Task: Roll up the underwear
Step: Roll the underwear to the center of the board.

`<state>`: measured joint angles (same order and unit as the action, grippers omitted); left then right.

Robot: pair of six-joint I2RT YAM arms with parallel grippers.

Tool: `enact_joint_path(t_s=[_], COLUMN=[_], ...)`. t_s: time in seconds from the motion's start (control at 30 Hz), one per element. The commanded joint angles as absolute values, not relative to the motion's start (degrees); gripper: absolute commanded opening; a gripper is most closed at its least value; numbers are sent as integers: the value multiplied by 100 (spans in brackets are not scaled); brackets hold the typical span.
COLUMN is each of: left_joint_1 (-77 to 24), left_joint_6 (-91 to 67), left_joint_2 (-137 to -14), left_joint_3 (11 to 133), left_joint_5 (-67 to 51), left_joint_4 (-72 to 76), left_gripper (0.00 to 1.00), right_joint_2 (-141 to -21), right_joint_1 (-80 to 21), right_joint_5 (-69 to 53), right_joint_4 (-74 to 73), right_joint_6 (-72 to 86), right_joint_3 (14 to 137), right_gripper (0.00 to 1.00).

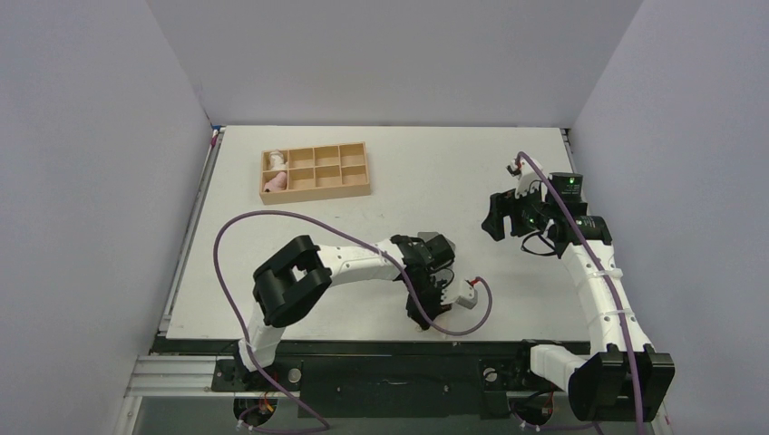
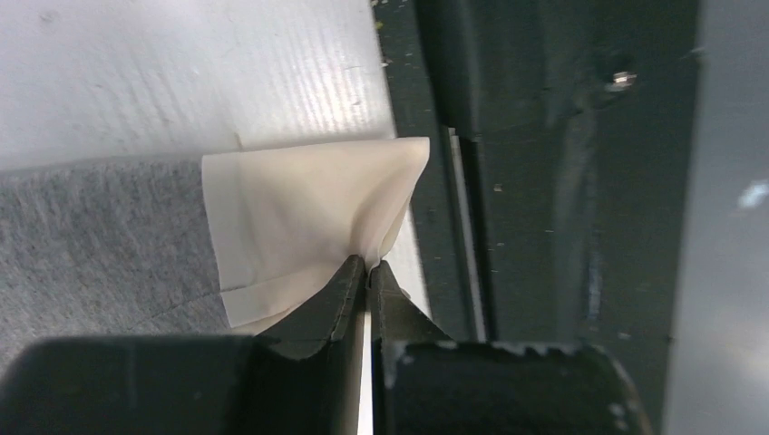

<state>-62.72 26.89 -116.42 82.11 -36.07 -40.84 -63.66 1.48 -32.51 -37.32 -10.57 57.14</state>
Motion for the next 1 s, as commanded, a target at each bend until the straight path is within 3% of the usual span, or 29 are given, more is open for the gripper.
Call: enact_joint_path(t_s=[0.0, 0.37, 0.63, 0.97], left_joint_1=[-5588, -4876, -4765, -4616], left_joint_6=[2281, 2080, 2141, 1489], left_joint_2=[-12005, -13219, -14080, -14594], left_joint_3=[8619, 9881, 11078, 11399], left_joint_5=[-5004, -5681, -6124, -6497], left_joint_4=[-4452, -5213, -6163, -6013], left_gripper=[0, 0, 0, 0], right_joint_2=[-6350, -6403, -6176, -5814], right_joint_1=[350, 445, 475, 192], right_joint_5=[-3440, -3473, -3672, -3525], right_joint_4=[-3764, -4268, -5587, -6848], right_joint_6=[-1262, -1815, -3506, -5041], right_joint_3=[5763, 5863, 5855, 5615], right_gripper=[75, 75, 74, 73])
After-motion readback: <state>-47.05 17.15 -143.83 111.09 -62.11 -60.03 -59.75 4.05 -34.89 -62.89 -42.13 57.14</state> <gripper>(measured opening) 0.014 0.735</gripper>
